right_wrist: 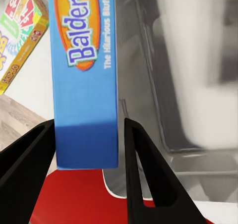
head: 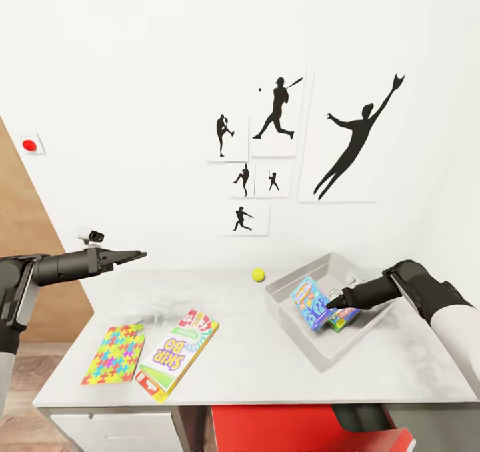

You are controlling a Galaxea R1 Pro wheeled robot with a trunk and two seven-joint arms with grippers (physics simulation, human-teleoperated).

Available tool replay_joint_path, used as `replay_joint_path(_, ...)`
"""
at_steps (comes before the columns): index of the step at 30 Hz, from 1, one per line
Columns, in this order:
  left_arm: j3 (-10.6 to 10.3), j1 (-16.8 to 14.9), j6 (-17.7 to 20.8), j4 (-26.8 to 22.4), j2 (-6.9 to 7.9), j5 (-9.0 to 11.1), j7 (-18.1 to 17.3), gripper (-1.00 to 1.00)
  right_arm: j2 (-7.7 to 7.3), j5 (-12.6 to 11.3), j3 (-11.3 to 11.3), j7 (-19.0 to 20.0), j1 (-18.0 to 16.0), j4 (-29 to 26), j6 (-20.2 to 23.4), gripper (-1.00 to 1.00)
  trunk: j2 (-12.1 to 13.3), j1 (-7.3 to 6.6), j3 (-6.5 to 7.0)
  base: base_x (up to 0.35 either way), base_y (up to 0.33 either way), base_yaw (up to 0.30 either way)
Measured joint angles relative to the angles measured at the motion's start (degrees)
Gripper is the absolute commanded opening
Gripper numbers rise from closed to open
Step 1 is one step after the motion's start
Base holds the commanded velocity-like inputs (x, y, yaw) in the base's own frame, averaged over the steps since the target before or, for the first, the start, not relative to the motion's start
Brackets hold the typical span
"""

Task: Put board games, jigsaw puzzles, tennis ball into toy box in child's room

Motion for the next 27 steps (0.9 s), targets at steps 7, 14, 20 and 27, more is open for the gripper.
replay_joint_path(7, 0.1, -0.1, 0.0, -0.1, -0.08, 0.0, 0.0, 1.00, -0.16, 0.0, 0.1, 0.0, -0.7, -0.1, -0.1, -1.00, 0.0, 0.00, -0.66, 0.000, 0.000, 0.000)
replay_joint_path(14, 0.0, -0.1, 0.0, -0.1, -0.10, 0.0, 0.0, 1.00, -0.04, -0.1, -0.1, 0.0, -0.8, -2.0, 0.1, -1.00, 0.0, 0.00, -1.33, 0.000, 0.000, 0.000)
replay_joint_path(20, 0.1, -0.1, 0.0, -0.1, -0.16, 0.0, 0.0, 1.00, -0.10, 0.0, 0.0, 0.0, -0.8, -3.0, 0.3, -1.00, 0.0, 0.00, -1.90, 0.000, 0.000, 0.000)
replay_joint_path(27, 0.0, -0.1, 0.0, -0.1, -0.09, 0.0, 0.0, 1.00, -0.28, 1.5, 0.0, 0.0, -1.5, -3.1, 0.4, -1.00, 0.0, 0.00, -2.56, 0.000, 0.000, 0.000)
